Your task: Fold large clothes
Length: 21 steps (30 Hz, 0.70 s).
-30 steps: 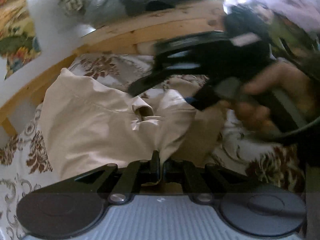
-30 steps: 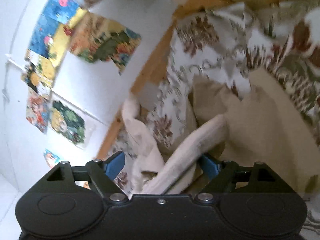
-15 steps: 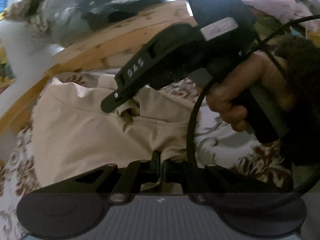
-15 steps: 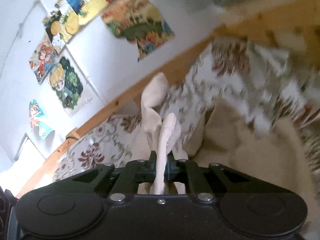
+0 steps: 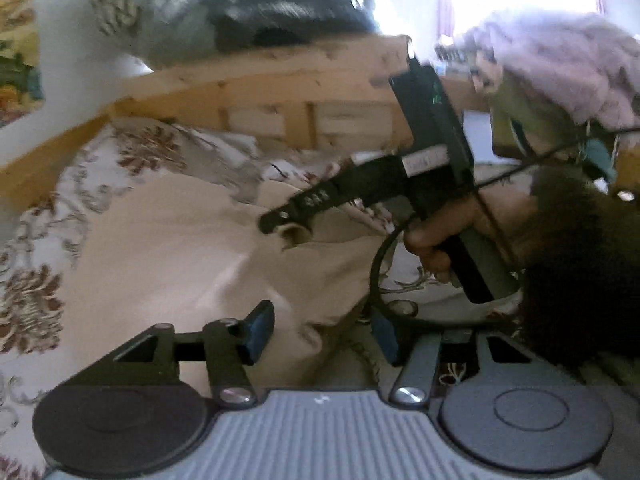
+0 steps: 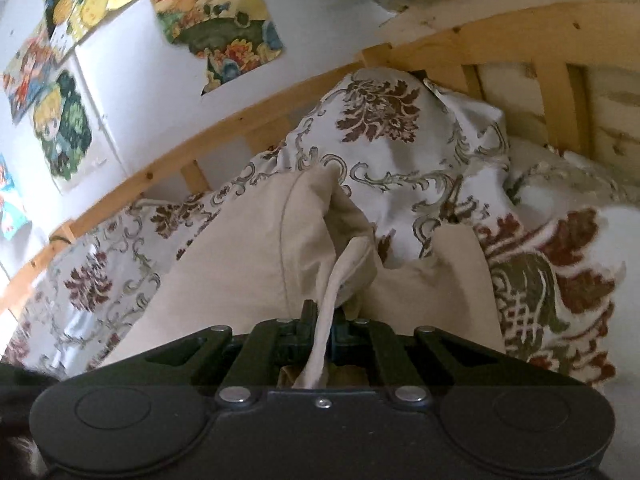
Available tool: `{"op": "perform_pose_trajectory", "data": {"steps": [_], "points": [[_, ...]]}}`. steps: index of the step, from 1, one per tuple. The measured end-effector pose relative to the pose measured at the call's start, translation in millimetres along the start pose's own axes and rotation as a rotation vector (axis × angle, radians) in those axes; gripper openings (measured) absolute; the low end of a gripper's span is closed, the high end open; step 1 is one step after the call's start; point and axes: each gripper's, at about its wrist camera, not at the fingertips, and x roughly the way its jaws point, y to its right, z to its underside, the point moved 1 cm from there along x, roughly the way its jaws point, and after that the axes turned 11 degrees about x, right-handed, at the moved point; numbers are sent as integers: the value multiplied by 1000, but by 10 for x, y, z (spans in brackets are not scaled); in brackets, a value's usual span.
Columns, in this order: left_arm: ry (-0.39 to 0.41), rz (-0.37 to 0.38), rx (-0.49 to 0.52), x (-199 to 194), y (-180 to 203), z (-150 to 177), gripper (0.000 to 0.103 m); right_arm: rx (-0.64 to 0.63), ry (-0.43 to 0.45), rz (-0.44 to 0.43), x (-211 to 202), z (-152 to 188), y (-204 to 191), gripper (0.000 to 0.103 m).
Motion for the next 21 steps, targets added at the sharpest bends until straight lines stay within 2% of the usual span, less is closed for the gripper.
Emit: {"op": "perform_pose_trajectory", "data": {"steps": [1,4,9,11,15,16,19,21], "points": [[-1,-24,-24,-79,-30,8,77,-19,5,7,-10,-1,-21,5],[23,-83,-155,-369,-193,151,80,-72,27,43,-60,-8,-94,4],[48,-164,-510,-565,-751,456,81,-198,63,115,-103,47,-235,4],[49,-148,-626,-529,-980,579,81,-245,71,143,-87,75,-288,3],[7,-100,-790,-305,-1276,859,75,-328,70,188,-36,153,-347,3],[2,-74,-828,-241,-1332,921,77,-341,73,197,-31,156,-361,3],[21,-4,-890,-88,-1373,965,76,-435,107,274,-50,207,-438,2],[9,6,-854,19,-1323,891,78,-477,124,320,-78,238,-474,2]]}}
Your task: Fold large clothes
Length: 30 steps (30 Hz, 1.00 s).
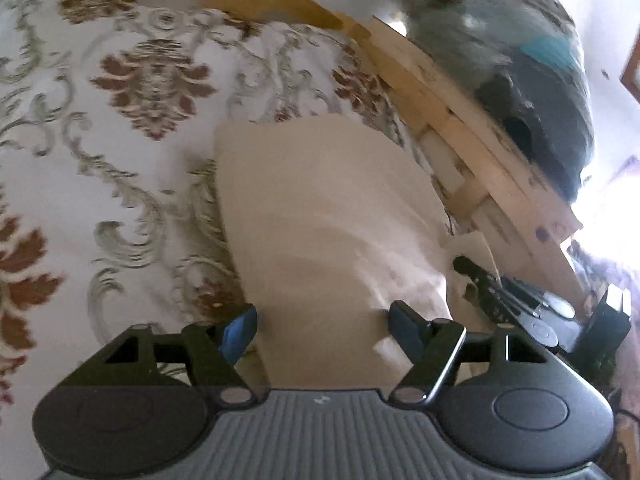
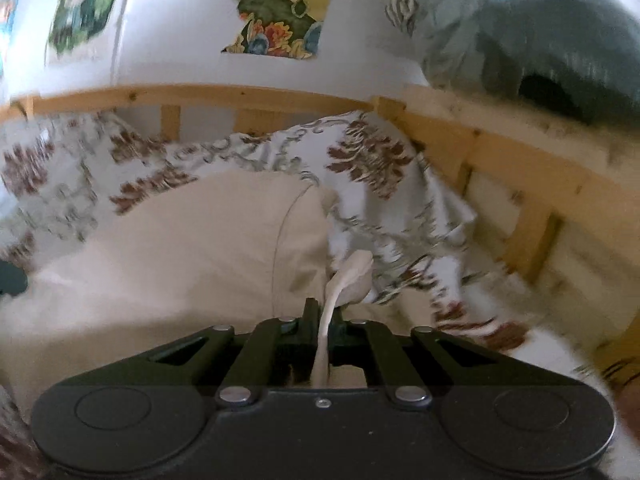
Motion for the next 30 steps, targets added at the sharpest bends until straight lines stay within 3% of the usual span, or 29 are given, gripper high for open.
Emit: {"op": "perform_pose_trajectory", "data": {"steps": [4,7,10,12,14,15,18,20,24,30], "points": [[-21,-61,124,180,225,-55,82,-21,-15,67,63,56,56,1],[-38,-84,120,303,277,-15,85,5,-54,79,262,128,131,2],[-41,-104,111,297,300,1,85,27,-35,86,297,141,141,7],[-48,-106,113,292,289,0,85,23,-10,107,213,89,138,20],[-51,-105,112,290,280,2,85,-21,78,168,49,47,124,60],[-52,-105,111,291,279,2,85,-29,112,182,-18,20,134,65],[-54,-110,115,304,284,-8,86,55,183,148,-43,-131,180,65],[-59,-111,115,317,286,-14,86,69,159,68,120,-259,120,63],[-67,-103,117,321,267,-24,86,-64,92,-79,630,-397,-110,56],[-70,-91,107,381,203,-5,89,-128,-25,-120,1193,-232,-296,49]]}}
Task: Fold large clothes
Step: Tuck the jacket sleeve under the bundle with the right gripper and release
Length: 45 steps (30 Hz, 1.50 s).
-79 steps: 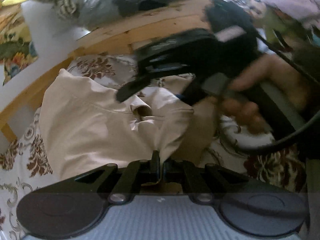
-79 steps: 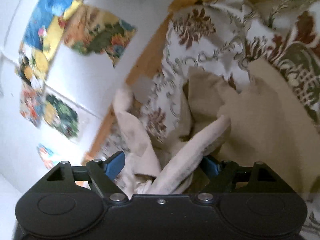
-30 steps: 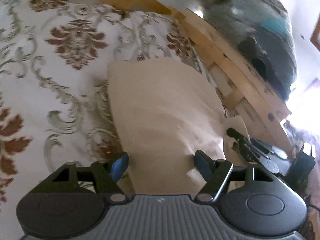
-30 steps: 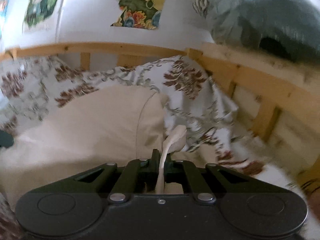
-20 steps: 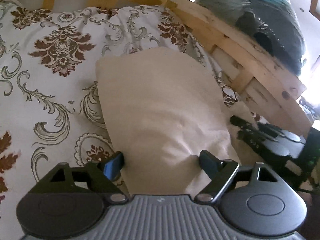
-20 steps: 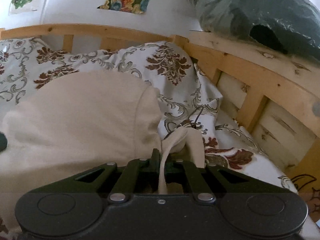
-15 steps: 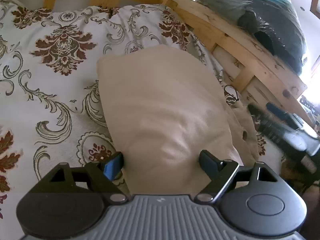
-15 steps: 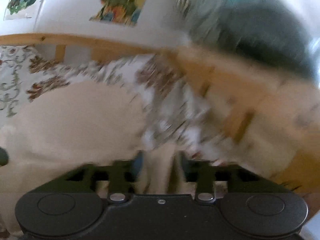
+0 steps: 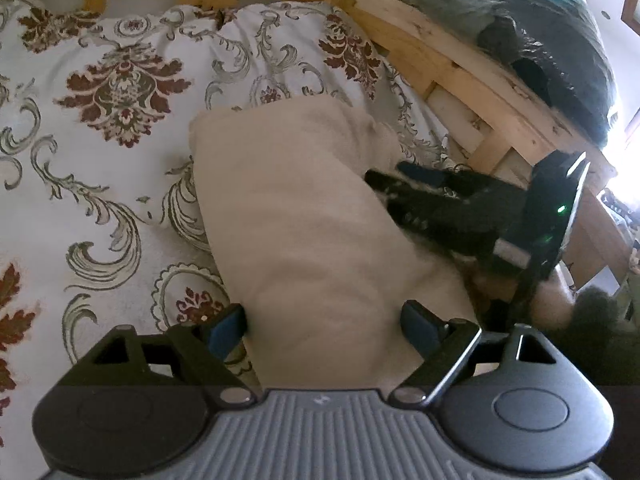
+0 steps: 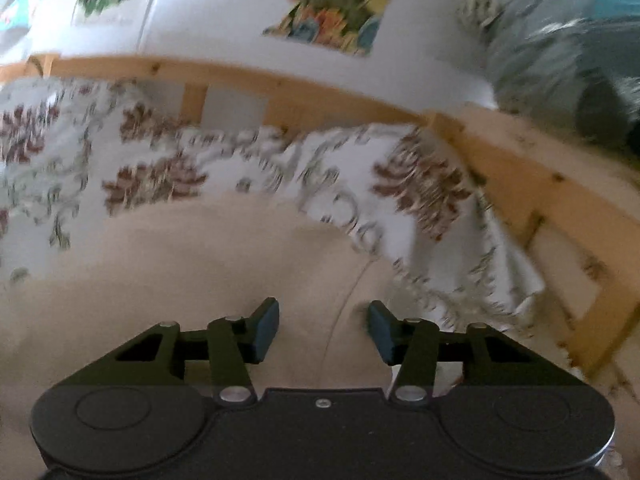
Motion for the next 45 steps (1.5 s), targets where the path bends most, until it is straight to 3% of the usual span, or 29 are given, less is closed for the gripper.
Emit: {"op": "perform_pose_trajectory", "data": {"steps": [5,11,14,17,20,24,28,31,35,37,39,45], "points": [[-3,6,4,98,-3,9,91,23,-42,19,145,206,2,39],[22,-27,-2,149,-2,50,94,-17,-48,77,16,173,-66,40],[34,-44,3,157,14,65,94,11,-2,105,-461,111,-18,61],[46,-64,-4,156,41,84,94,112,21,123,-957,87,91,65],[55,-73,-12,148,49,106,94,228,8,107,-1312,165,148,84],[42,-67,-49,163,2,110,96,282,-48,140,-1352,371,151,87],[48,-77,-45,173,13,130,97,282,-176,198,-1072,618,193,78],[45,-74,-60,164,-8,139,99,221,-152,222,-1001,686,136,78],[53,-116,0,130,71,129,99,300,-50,190,-1141,603,207,71],[59,-143,48,113,132,116,98,343,1,199,-1201,567,280,62],[56,-150,51,117,143,106,98,408,21,211,-1220,541,391,37],[55,-160,42,138,144,101,99,422,-43,237,-1096,568,483,13]]}}
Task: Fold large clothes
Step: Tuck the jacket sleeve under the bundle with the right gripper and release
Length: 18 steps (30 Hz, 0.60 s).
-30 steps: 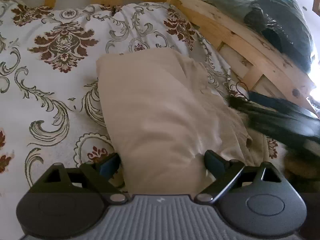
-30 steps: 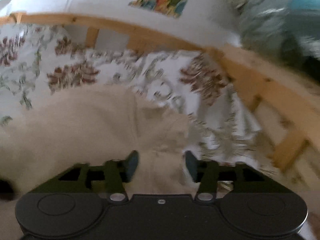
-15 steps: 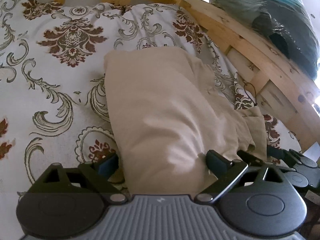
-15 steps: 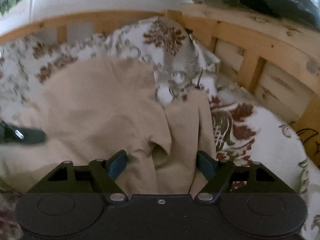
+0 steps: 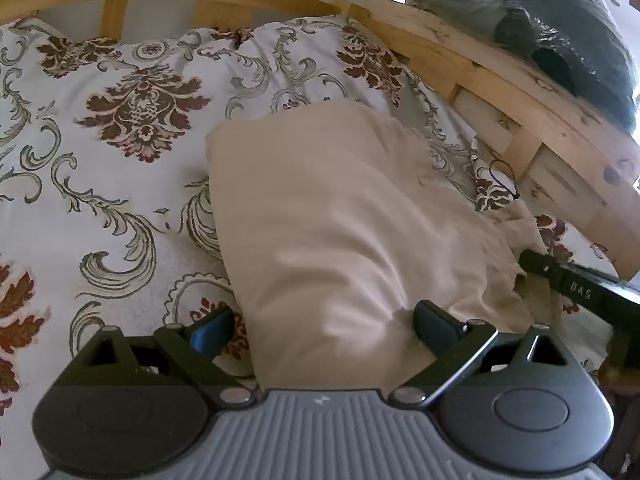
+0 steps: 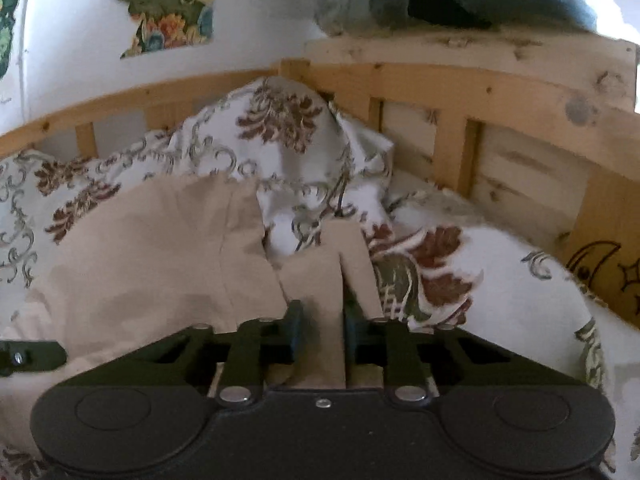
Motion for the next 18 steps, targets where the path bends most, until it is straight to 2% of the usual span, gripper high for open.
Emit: {"op": "perform_pose_trajectory", "data": {"steps": [2,6,8,11,15,18], "points": [[4,-4,-8,-1,0,12,99,-27,27,-14,-5,-7,-34,4],[-9,-3,-22,-1,-15,-9,99,-167,122,1,-26,-7,-202,3],[-37,-2,-66,32,-16,-45,99,-195,119,28,70,-2,-218,3],[-75,-12,-111,76,19,-91,99,-171,83,65,204,23,-180,3],[-82,-53,-83,46,87,-124,101,-156,102,61,124,18,-170,8],[-85,-49,-137,-35,54,-167,100,-98,106,33,36,-16,-122,24]]}}
